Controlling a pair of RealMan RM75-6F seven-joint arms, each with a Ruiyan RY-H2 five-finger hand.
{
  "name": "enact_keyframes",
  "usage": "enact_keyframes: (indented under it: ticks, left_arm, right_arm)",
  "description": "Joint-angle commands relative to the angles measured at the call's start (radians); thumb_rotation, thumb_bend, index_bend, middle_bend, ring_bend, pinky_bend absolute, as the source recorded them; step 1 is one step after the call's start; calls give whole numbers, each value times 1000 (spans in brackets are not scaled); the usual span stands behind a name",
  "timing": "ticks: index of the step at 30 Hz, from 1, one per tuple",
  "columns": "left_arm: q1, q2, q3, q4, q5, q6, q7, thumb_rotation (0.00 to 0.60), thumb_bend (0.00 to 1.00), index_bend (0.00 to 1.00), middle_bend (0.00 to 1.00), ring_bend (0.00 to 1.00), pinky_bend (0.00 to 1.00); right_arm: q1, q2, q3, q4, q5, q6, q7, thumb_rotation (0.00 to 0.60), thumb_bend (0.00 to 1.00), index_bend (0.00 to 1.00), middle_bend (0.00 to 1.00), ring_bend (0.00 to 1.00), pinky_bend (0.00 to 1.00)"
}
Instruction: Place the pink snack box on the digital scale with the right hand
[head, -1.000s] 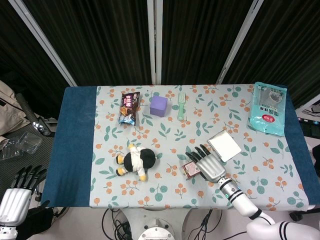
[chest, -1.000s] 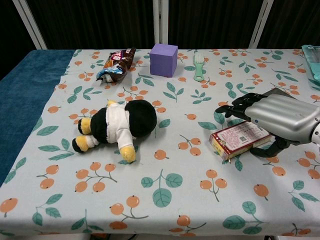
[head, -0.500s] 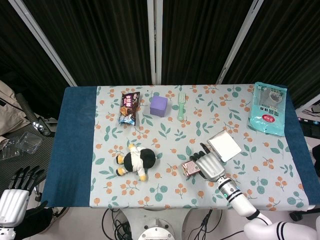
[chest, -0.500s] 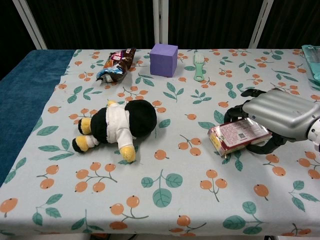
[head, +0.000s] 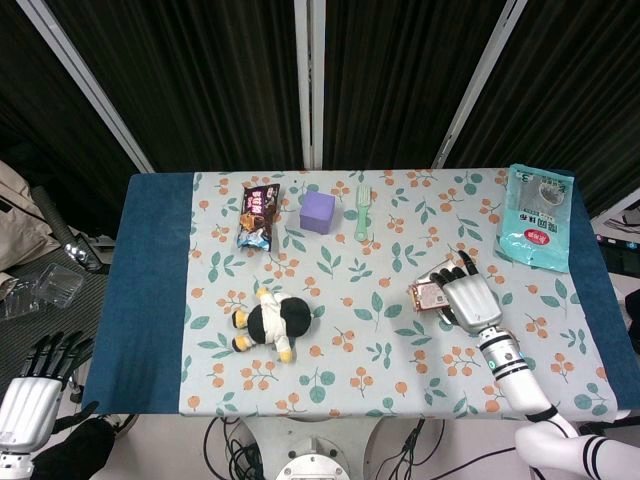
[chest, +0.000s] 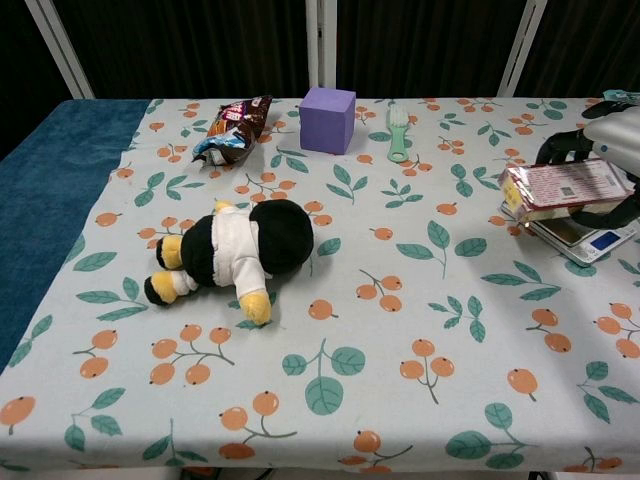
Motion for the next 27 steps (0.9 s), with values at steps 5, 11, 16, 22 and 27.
enact_keyframes:
  ticks: [5, 11, 16, 22, 27]
  left_arm:
    - [-4, -7, 1, 2, -3, -12, 7, 600, 108, 131, 60, 0, 74]
    - [-3, -1, -1, -4, -9, -14, 11, 600, 109, 130, 61, 0, 73]
    - [-3, -1, 1, -6, -11, -18, 13, 600, 109, 131, 61, 0, 74]
    - [-1, -1, 0, -6, -9, -13, 12, 600, 109, 131, 61, 0, 74]
    - [1, 0, -1, -6, -8, -6, 10, 600, 108, 131, 61, 0, 74]
  right_arm:
    - [4, -16, 10, 92, 37, -22, 40, 600, 273, 445, 439, 382, 57]
    - [18, -47, 13, 155, 37, -35, 73, 600, 273, 399, 400, 350, 56]
    - [29, -59, 10, 178, 28, -41, 82, 600, 175, 189, 227, 158, 30]
    - [26, -56, 7, 176, 0, -16, 116, 600, 56, 0, 57, 0, 0]
    - [-1, -10, -7, 115, -29, 34, 140, 600, 47, 0, 43, 0, 0]
